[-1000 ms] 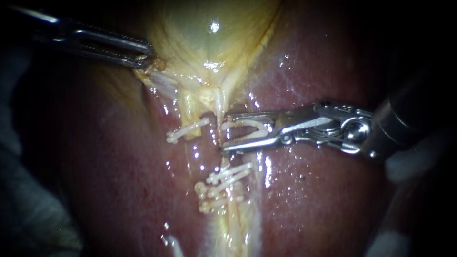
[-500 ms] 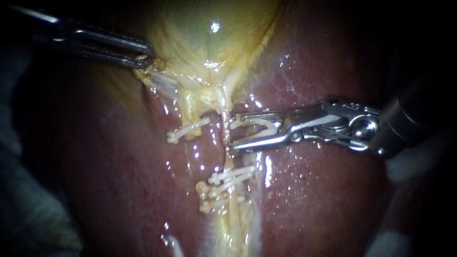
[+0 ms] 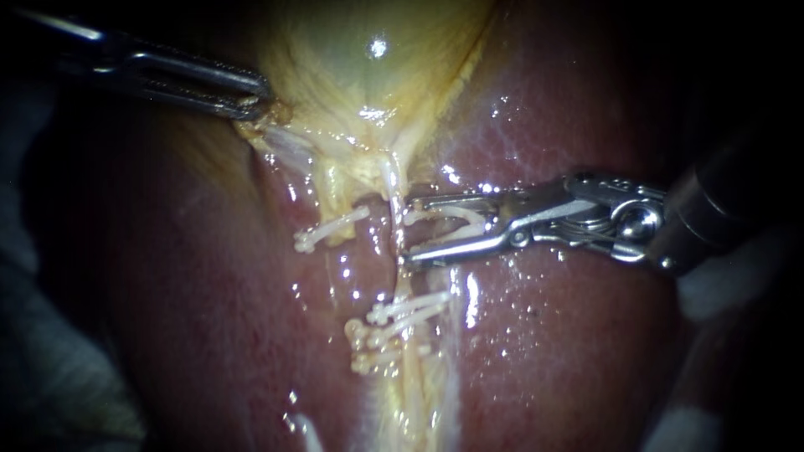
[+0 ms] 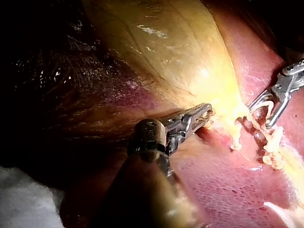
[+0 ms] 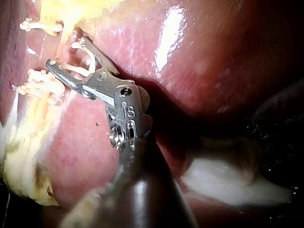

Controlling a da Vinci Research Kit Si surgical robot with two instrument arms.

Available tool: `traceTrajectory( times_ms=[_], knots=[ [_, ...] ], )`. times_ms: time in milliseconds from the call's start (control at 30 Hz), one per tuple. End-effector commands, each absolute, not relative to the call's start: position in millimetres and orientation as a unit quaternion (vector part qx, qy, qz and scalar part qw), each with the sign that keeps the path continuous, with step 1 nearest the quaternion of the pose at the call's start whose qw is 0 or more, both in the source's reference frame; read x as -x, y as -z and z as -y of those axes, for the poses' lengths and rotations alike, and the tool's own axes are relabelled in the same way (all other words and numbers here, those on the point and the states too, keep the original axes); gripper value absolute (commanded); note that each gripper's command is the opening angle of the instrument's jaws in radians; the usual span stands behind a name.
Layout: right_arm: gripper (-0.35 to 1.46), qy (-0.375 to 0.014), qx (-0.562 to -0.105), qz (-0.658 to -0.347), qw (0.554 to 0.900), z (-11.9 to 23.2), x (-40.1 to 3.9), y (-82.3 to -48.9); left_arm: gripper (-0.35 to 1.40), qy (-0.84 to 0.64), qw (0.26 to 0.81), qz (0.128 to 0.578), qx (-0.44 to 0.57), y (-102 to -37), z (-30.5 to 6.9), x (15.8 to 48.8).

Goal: Clipping third clip right tube

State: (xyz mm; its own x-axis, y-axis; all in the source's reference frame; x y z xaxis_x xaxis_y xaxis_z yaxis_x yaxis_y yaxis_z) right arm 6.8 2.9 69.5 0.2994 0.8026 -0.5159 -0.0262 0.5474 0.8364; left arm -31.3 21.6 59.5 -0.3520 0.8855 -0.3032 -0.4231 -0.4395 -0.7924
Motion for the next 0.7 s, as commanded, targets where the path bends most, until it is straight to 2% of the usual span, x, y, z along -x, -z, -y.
traceTrajectory(
  times_ms=[33,300,700],
  knots=[
    [0.49,-0.291,-0.377,-0.515,0.713,-2.9,-6.9,-69.7,-0.35,-0.762,0.429,0.310,0.374,-59.5,-21.6,31.3],
    [0.50,-0.304,-0.381,-0.524,0.698,-3.0,-8.9,-70.0,-0.35,-0.762,0.429,0.309,0.374,-59.5,-21.6,31.3],
    [0.50,-0.322,-0.394,-0.543,0.668,-2.1,-11.9,-68.5,-0.35,-0.762,0.429,0.309,0.373,-59.5,-21.6,31.3]
  ],
)
